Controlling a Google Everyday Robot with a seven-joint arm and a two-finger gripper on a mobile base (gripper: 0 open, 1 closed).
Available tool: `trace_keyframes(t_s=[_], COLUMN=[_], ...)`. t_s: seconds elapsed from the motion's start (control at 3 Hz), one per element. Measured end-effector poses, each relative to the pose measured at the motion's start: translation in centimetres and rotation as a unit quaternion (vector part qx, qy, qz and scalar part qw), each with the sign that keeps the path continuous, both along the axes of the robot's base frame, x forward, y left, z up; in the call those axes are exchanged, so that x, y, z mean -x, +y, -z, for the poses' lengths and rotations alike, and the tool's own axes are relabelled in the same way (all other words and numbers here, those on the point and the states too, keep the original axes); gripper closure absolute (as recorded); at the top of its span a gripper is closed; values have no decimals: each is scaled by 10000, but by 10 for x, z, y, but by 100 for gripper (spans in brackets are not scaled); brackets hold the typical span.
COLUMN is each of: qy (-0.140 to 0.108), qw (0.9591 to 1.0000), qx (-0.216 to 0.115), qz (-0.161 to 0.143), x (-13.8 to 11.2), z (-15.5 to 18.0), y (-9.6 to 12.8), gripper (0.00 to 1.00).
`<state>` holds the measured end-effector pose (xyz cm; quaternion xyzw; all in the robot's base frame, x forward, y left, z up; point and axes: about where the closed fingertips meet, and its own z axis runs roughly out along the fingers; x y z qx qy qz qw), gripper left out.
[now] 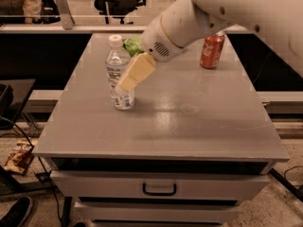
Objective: Move blue plastic bottle near coke can
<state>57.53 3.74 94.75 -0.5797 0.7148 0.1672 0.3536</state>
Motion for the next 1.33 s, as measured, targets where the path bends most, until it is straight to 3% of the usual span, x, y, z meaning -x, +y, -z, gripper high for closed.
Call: trace_keyframes(t_s=[0.33,0.67,1.0,1.33], qy=[88,190,312,366], qw=[9999,9997,9995,9993], qx=[-48,-47,10,26], qz=[-100,-148,-57,120], x=[-8,-14,-25,-38], z=[3,9,12,10], y=[22,30,20,4], gripper=[0,20,51,74])
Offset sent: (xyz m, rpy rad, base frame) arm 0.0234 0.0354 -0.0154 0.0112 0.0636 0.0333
